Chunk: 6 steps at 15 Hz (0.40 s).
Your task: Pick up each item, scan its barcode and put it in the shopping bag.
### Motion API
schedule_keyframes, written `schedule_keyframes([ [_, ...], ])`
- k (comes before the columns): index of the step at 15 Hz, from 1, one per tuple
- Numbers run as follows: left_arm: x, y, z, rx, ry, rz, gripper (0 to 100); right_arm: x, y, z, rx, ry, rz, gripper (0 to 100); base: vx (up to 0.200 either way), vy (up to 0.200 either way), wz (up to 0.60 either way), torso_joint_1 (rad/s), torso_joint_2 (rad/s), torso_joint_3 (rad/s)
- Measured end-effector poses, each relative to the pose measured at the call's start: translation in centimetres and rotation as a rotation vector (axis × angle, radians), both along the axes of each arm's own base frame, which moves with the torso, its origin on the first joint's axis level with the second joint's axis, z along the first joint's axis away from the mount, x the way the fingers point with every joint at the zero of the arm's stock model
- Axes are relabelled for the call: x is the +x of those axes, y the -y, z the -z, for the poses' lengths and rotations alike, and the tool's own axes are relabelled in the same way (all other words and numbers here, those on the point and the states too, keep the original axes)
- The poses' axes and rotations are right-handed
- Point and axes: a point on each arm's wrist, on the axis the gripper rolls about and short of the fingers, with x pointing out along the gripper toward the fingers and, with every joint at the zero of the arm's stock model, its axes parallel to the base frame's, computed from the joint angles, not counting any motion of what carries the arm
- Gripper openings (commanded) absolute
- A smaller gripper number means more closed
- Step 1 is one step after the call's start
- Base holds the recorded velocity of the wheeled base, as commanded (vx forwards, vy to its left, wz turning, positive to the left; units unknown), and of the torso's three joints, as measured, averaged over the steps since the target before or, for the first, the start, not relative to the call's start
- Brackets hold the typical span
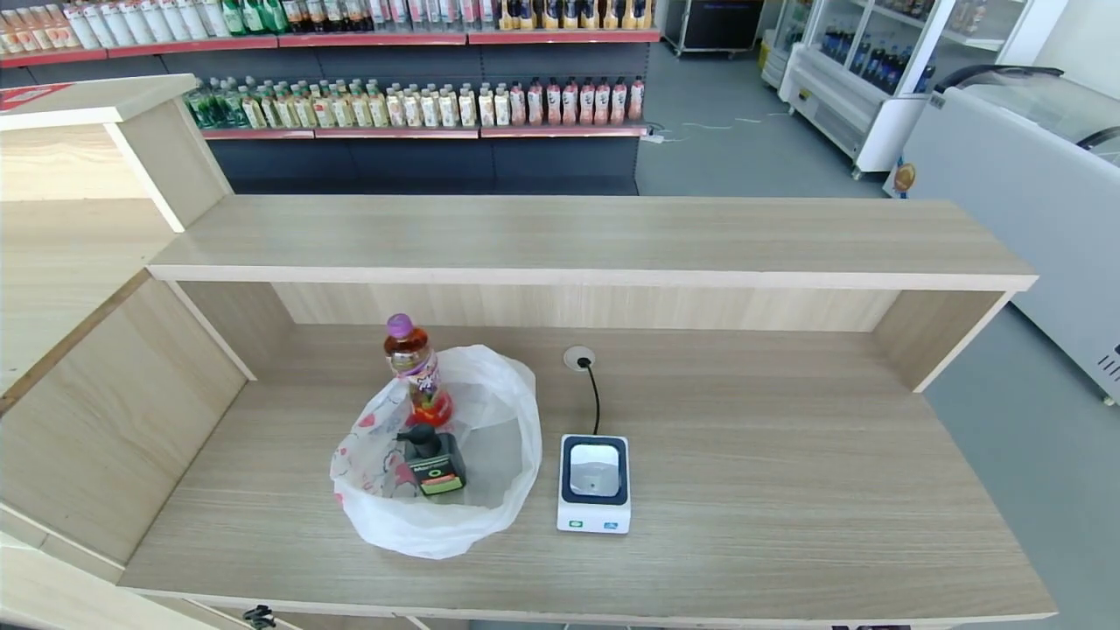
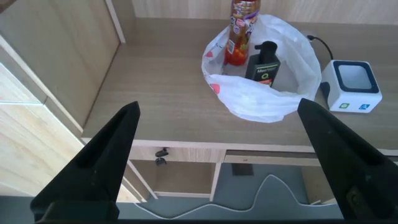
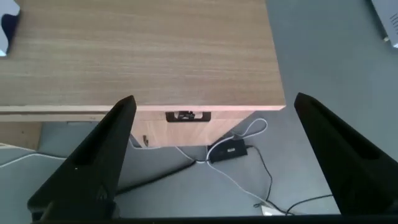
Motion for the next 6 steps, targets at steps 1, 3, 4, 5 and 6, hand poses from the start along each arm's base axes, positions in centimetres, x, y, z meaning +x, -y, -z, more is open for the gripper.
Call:
schedule_keyframes([
  [1,0.00,0.00,0.00,0.000,0.000,0.000,100,-0.27,0.01,0.12,0.005,0.027,-0.010,100,0.000,0.000,0.00,0.000,0.00,0.000],
  [3,0.00,0.00,0.00,0.000,0.000,0.000,100,-0.60,0.03,0.22,0.025,0.069,-0.013,100,0.000,0.000,0.00,0.000,0.00,0.000],
  [4,0.00,0.00,0.01,0.000,0.000,0.000,100,-0.68,0.03,0.26,0.025,0.078,-0.015,100,0.000,0.000,0.00,0.000,0.00,0.000],
  [5,0.00,0.00,0.01,0.000,0.000,0.000,100,-0.74,0.03,0.28,0.024,0.084,-0.016,100,0.000,0.000,0.00,0.000,0.00,0.000],
  [6,0.00,0.00,0.01,0.000,0.000,0.000,100,-0.79,0.02,0.31,0.022,0.088,-0.017,100,0.000,0.000,0.00,0.000,0.00,0.000],
])
